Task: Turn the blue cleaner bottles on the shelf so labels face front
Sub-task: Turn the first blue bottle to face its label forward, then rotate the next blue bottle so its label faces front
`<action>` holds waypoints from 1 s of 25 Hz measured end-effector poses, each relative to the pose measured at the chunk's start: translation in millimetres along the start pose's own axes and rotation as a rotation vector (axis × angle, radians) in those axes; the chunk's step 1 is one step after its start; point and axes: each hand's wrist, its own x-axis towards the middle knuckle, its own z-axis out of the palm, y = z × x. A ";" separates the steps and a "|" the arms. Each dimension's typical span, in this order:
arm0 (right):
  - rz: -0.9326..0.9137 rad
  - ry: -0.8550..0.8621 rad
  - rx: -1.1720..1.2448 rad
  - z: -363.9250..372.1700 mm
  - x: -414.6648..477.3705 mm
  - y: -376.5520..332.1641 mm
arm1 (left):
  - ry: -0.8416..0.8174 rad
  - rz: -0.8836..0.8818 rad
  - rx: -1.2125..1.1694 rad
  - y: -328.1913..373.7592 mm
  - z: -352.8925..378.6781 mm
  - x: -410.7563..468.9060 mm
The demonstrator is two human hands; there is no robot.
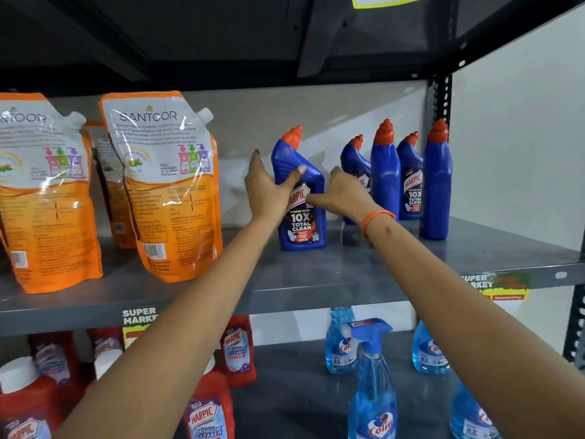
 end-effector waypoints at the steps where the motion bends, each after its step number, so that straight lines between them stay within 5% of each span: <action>1: -0.049 0.066 -0.091 -8.6 -2.9 -2.2 | 0.059 0.073 0.049 4.8 2.5 -3.6; 6: -0.210 0.341 -0.021 -58.1 -16.7 24.3 | 0.232 0.357 0.107 44.0 32.8 -18.6; 11: -0.180 0.443 0.107 -93.5 -17.0 85.5 | 0.187 0.414 0.081 77.6 84.9 -21.0; 14: -0.109 0.318 0.101 -98.2 -10.6 116.4 | 0.030 0.219 -0.021 81.3 113.0 -22.8; 19: 0.057 -0.182 0.127 -88.7 -11.9 131.9 | -0.322 -0.278 -0.250 69.4 127.9 -22.4; 25: 0.026 -0.309 0.100 -64.7 -4.8 125.6 | -0.547 -0.365 -0.290 65.2 121.1 -15.7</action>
